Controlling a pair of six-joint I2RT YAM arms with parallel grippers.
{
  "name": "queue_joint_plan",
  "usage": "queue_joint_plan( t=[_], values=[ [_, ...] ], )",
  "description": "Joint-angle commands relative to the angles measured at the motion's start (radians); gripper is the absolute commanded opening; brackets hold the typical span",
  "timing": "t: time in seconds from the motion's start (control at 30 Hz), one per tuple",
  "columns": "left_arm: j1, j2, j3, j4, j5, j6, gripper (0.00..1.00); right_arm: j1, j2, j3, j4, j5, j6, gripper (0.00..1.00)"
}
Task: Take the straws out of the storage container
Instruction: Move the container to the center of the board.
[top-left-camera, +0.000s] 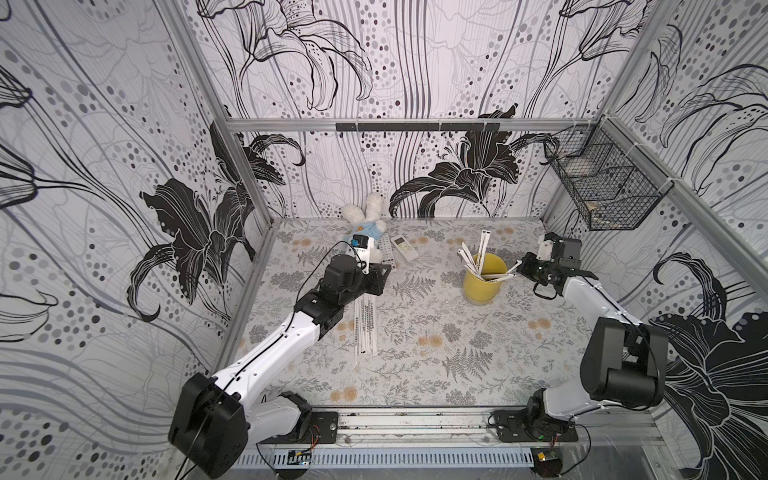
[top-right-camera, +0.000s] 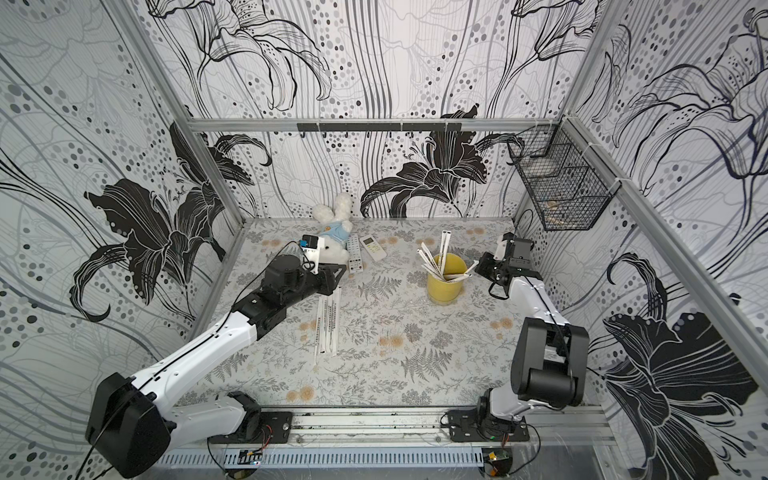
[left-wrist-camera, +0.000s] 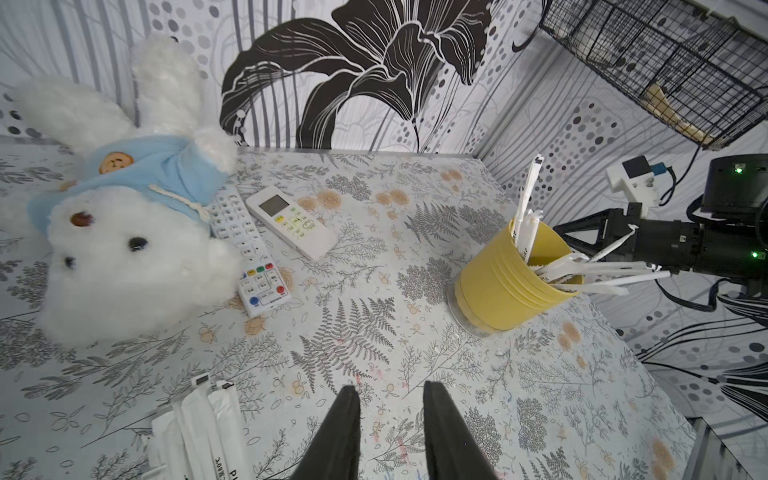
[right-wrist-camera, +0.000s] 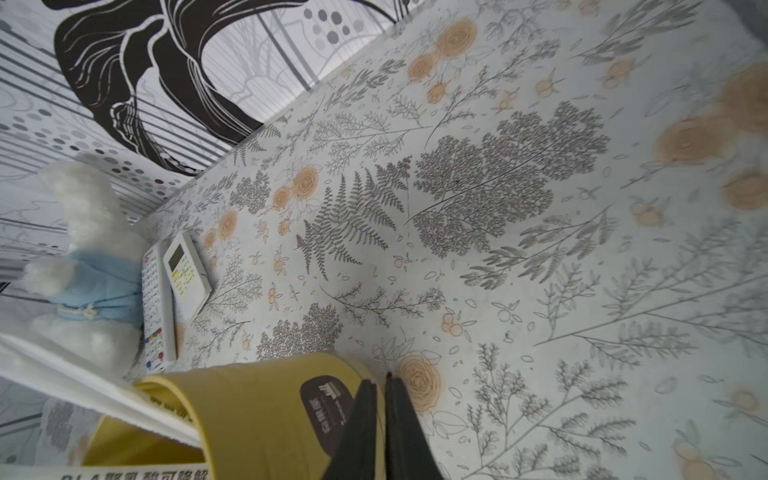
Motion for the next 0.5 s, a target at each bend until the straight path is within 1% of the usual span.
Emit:
queue_joint_plan(
  t=[0.0,0.07,0.17,0.23,0.47],
  values=[
    [-0.034,0.017,0.054,0.045,0.008,0.007,0.32,0.004,0.04,-0.011,0.115,-0.175,-0.015,0.11],
    [-0.051,0.026,0.063,0.055,0.008,0.014,0.32,0.016,0.047,-0.017,0.123,-0.191,-0.022,0.11],
    [-0.067,0.046,0.064,0.086,0.015,0.015,0.32,0.035,0.033,-0.053,0.154,-0.182,-0.02,0.12],
    [-0.076,0.061,0.077,0.084,0.014,0.019,0.32,0.043,0.036,-0.069,0.167,-0.203,-0.016,0.12],
    [-0.105,0.073,0.108,0.072,-0.004,0.035,0.32,0.116,0.001,-0.15,0.212,-0.211,0.034,0.13]
  ],
)
